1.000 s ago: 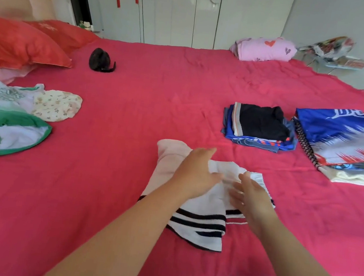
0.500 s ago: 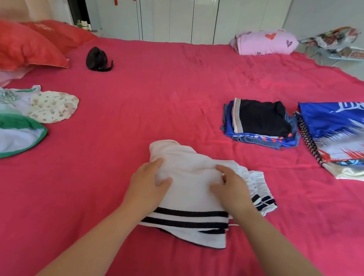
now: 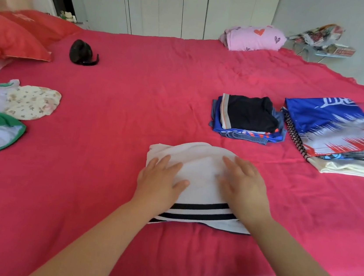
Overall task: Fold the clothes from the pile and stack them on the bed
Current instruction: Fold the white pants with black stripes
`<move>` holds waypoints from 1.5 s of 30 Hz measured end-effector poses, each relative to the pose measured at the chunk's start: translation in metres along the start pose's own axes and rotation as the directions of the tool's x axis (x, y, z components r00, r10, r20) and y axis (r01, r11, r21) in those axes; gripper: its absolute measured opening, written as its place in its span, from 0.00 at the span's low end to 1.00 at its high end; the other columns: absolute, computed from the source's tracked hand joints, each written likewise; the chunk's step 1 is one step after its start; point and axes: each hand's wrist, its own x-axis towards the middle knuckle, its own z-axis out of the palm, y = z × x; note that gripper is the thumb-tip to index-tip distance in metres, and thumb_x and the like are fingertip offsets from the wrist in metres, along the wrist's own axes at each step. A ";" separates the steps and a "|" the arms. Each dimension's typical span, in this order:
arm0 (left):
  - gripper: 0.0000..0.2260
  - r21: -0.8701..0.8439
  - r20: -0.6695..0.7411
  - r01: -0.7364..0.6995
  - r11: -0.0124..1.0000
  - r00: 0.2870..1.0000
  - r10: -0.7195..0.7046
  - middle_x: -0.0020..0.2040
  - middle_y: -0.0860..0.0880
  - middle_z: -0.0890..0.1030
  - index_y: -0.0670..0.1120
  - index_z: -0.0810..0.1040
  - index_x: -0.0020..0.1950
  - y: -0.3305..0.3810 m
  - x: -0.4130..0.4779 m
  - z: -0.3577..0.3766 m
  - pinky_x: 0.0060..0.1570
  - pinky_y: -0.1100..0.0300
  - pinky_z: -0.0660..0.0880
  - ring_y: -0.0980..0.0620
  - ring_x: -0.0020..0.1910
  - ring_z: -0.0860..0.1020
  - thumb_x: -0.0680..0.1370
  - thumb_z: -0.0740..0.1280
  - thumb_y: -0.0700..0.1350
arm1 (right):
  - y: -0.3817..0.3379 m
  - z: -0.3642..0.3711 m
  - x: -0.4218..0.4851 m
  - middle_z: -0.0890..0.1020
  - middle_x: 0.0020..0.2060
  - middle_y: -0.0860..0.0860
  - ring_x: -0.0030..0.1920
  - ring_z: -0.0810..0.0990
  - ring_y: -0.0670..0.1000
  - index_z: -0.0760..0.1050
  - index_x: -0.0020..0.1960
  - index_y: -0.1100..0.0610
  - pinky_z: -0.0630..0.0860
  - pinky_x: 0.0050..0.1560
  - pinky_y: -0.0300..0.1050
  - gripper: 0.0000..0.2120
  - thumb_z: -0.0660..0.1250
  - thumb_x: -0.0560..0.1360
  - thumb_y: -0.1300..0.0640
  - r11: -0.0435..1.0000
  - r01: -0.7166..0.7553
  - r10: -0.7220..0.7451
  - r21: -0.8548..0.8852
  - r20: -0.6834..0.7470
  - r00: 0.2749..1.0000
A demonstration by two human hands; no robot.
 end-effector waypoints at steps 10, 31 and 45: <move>0.27 -0.235 -0.147 0.093 0.968 0.981 -0.130 0.77 0.47 0.48 0.56 0.59 0.74 -0.014 0.003 0.017 0.72 0.53 0.51 0.45 0.76 0.47 0.77 0.56 0.63 | 0.022 0.002 -0.003 0.53 0.75 0.55 0.73 0.59 0.59 0.55 0.74 0.42 0.61 0.70 0.56 0.26 0.54 0.77 0.40 0.949 -0.315 0.294 0.025 0.292 0.910; 0.32 -0.740 -0.005 0.190 0.645 0.958 -0.288 0.71 0.48 0.65 0.52 0.62 0.74 0.000 0.026 -0.025 0.63 0.59 0.63 0.49 0.69 0.66 0.72 0.71 0.50 | 0.004 -0.028 0.033 0.75 0.61 0.52 0.57 0.73 0.50 0.69 0.69 0.52 0.69 0.60 0.41 0.33 0.71 0.66 0.66 0.695 -0.475 0.333 0.539 0.345 0.878; 0.32 -0.797 -0.277 -0.139 0.588 0.949 -0.151 0.72 0.49 0.65 0.50 0.63 0.73 0.086 0.183 -0.112 0.66 0.58 0.64 0.50 0.69 0.67 0.72 0.72 0.48 | 0.057 -0.119 0.194 0.74 0.61 0.51 0.57 0.72 0.47 0.69 0.68 0.50 0.66 0.57 0.37 0.30 0.71 0.68 0.63 0.807 -0.210 0.258 0.551 -0.009 0.966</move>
